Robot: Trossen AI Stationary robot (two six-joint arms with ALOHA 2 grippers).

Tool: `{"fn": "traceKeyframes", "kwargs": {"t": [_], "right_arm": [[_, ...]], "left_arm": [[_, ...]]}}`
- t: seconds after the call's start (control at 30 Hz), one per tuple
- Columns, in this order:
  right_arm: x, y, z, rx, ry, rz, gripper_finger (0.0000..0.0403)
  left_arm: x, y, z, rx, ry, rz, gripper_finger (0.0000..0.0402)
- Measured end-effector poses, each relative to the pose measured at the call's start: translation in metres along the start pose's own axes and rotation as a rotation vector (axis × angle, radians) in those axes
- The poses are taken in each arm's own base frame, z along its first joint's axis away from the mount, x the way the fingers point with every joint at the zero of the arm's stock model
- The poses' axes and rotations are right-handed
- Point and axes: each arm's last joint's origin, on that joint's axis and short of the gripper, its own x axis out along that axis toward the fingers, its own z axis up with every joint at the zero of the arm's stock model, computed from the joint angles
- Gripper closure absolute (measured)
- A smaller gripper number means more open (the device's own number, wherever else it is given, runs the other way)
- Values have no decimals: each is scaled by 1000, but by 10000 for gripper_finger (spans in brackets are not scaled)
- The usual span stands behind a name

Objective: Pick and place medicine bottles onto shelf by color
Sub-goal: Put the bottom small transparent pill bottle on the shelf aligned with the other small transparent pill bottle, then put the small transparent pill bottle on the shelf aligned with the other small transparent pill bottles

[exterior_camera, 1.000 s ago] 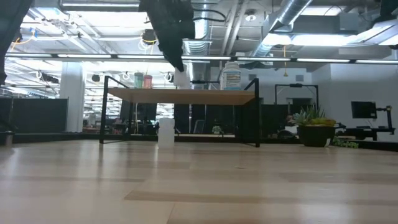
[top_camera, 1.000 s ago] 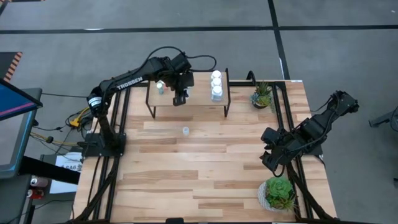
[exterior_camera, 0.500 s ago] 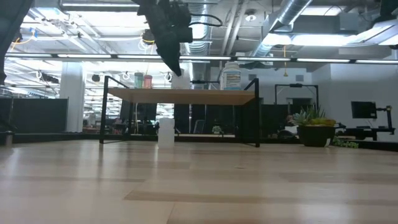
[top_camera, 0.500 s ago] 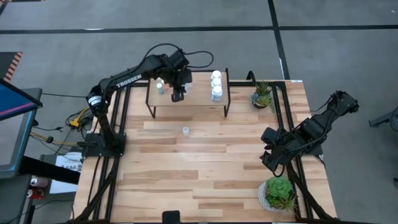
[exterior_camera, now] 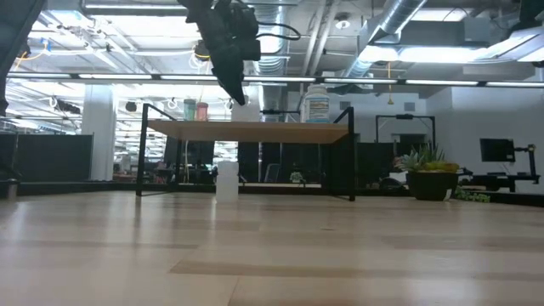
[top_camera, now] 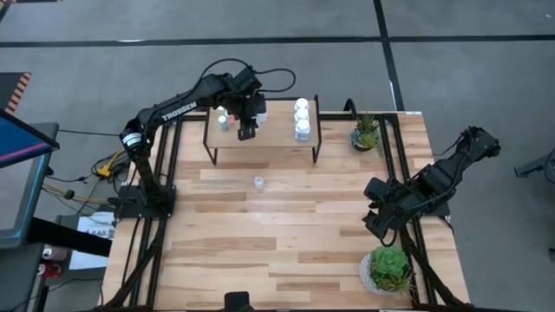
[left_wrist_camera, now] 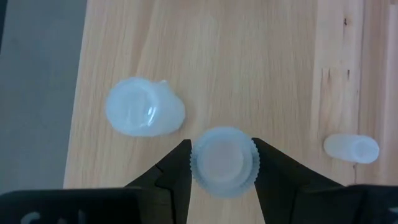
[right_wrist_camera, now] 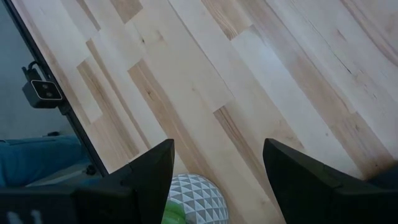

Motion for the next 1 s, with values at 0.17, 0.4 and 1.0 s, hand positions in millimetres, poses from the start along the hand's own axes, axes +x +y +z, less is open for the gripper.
{"fn": "traceKeyframes", "kwargs": {"t": [0.17,0.4,1.0], "right_arm": [[0,0,0,0,0,0,132],[0,0,0,0,2,1,132],[0,0,0,5,17,6,132]], "left_arm": [[0,0,-1,-3,9,-3,281],[0,0,-2,-3,23,9,223],[-31,1,15,-40,-38,114,161]]}}
